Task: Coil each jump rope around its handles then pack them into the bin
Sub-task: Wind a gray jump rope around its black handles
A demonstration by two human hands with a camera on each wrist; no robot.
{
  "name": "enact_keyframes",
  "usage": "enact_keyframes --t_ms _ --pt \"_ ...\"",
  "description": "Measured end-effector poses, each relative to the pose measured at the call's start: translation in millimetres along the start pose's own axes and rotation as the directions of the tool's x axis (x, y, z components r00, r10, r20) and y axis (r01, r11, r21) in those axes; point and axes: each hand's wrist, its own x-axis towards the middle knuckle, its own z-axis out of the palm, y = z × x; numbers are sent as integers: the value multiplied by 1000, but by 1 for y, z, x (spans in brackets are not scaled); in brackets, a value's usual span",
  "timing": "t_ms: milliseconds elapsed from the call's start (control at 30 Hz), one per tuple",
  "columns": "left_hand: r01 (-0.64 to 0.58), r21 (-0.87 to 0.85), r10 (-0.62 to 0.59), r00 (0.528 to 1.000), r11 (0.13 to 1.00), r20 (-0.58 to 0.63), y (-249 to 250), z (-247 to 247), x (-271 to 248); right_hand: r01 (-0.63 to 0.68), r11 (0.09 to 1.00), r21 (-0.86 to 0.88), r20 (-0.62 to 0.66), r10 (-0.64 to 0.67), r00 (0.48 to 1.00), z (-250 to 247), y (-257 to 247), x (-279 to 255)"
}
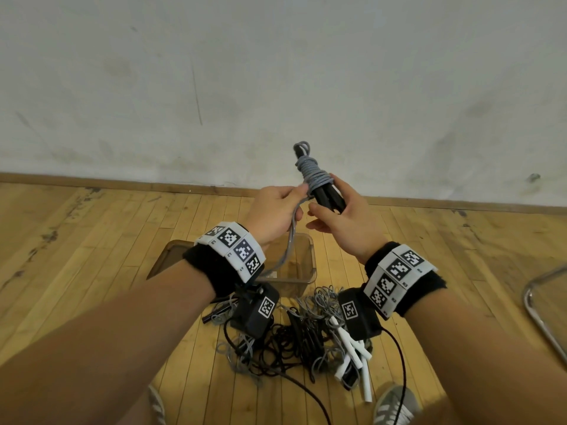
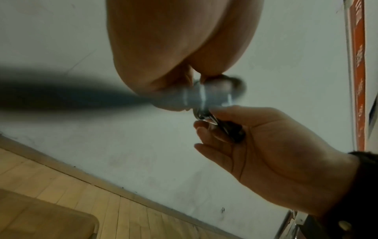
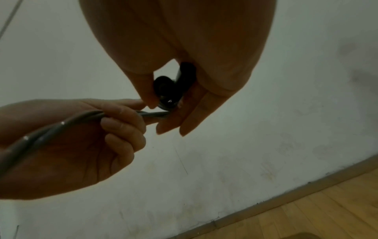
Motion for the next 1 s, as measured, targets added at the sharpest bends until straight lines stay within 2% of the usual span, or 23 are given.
enact_keyframes --t_ms 100,200,333,467,533,700,800,933,1000 --pt "29 -97 -29 1000 995 -5 1 4 -2 33 984 -177 -52 -43 998 -6 3 3" --pt "35 -120 -34 999 992 13 3 8 -4 63 927 -369 -63 -93 994 -10 4 2" --pt "47 -188 -49 999 981 -8 7 10 -6 109 833 -543 -60 -168 984 -9 5 1" --pt "85 -227 -98 994 970 -48 5 9 -7 150 704 -694 14 -195 981 -5 6 2" --pt "106 -237 -128 989 966 -77 4 7 -6 188 694 -695 49 -215 975 -2 6 2" --pt "94 -220 -126 982 971 -138 5 2 -4 292 823 -488 133 -261 956 2 7 -3" --pt "84 -205 -118 981 975 -156 6 1 -2 341 826 -449 143 -310 940 1 7 -1" --pt "77 -209 -117 976 975 -185 4 -1 -1 341 848 -407 186 -288 939 7 8 -3" --pt "76 -235 -122 975 969 -187 3 -3 1 280 902 -330 129 -251 959 10 8 -4"
